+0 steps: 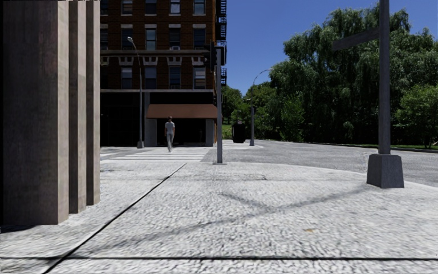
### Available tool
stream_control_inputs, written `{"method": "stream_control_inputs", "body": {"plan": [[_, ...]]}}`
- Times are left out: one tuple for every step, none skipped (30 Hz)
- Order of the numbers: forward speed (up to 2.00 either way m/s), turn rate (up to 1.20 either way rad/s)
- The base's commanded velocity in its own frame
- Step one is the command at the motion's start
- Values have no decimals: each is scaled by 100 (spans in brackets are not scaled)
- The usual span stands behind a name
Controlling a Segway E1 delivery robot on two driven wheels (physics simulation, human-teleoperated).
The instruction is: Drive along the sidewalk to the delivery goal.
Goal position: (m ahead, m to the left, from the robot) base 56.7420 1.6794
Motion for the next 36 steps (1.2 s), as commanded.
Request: {"method": "stream_control_inputs", "body": {"plan": [[200,20],[200,22],[200,22],[200,29],[200,34],[200,35],[200,35],[200,36],[200,37],[200,38],[200,38],[200,39],[200,39],[200,39],[200,40],[200,41],[200,42],[200,42],[200,44],[200,46],[200,50],[200,50],[200,51],[200,52],[200,52],[200,52],[200,52],[200,52],[200,52],[200,52],[200,52],[200,48],[200,48],[200,43],[200,30],[200,0]]}}
